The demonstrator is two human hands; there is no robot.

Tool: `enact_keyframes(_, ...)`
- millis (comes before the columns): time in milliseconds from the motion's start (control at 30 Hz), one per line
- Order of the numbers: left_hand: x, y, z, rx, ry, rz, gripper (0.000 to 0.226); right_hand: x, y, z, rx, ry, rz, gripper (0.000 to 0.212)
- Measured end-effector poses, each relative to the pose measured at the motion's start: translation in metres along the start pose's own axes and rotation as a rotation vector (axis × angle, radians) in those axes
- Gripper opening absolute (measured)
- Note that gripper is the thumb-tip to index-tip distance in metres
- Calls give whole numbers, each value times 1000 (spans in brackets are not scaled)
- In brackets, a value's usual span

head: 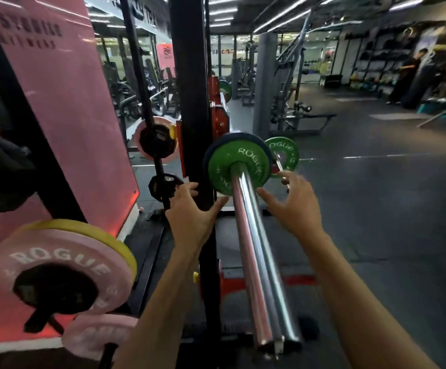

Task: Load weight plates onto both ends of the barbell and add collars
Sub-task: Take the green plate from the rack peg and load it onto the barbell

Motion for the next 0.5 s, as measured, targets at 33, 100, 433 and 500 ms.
enact_keyframes(33, -2, -5, -6, 1, 1, 4, 77, 8, -8, -6, 2, 7, -9, 68)
enact_keyframes(100, -8, -22, -24, 16, -22, 19, 74, 26, -32, -26, -11, 3, -20, 65)
enact_keyframes(433, -54, -145, -110, 133, -45, 169, 67, 87, -171, -133, -63, -113, 97, 54)
enact_keyframes(500, -63, -168, -128, 117, -57, 230, 57, 100, -191, -150, -78, -113, 101, 49)
Point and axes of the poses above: each hand's wrist, its own y-axis towards the middle knuckle, its own z-axis out of the palm, x = y × z, the point moved 10 cm from there along y, towards the middle knuckle, and after that the axes turned 10 degrees about -z, right-handed, at the moved point
